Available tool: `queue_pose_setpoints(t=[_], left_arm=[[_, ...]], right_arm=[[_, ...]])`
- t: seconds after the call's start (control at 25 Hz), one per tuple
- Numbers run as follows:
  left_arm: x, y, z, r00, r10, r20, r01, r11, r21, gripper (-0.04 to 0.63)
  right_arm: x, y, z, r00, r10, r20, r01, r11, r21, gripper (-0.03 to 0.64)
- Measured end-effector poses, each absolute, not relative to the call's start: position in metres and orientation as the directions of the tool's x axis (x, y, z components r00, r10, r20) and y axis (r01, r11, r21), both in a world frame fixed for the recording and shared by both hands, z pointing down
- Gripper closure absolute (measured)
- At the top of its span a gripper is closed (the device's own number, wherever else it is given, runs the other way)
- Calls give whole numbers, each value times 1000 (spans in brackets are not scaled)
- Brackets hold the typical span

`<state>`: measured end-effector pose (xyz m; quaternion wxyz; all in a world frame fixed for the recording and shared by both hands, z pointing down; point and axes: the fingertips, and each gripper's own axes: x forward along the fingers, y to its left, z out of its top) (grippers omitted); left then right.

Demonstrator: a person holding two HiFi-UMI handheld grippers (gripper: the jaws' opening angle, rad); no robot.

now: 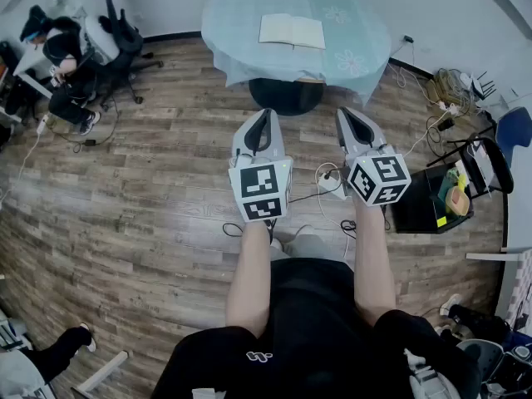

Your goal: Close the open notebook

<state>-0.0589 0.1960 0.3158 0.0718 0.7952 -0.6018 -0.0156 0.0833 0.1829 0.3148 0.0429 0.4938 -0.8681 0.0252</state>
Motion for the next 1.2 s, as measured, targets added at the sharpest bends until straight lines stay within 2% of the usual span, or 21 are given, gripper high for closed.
queue_pose_setpoints(t=[0.28, 0.96, 1.2], left_arm=[[-68, 195, 316, 256, -965, 51, -956, -246, 160, 592], [-76, 167, 295, 264, -965, -5, -958, -263, 116, 592], [-87, 142, 300, 247, -969, -9, -964, -247, 103, 592]], right_arm=[[73, 188, 314, -525, -842, 127, -842, 535, 66, 604], [87, 152, 280, -522, -853, 9, -852, 522, 44, 604], [69, 119, 284, -556, -831, -6, -830, 555, 44, 604]])
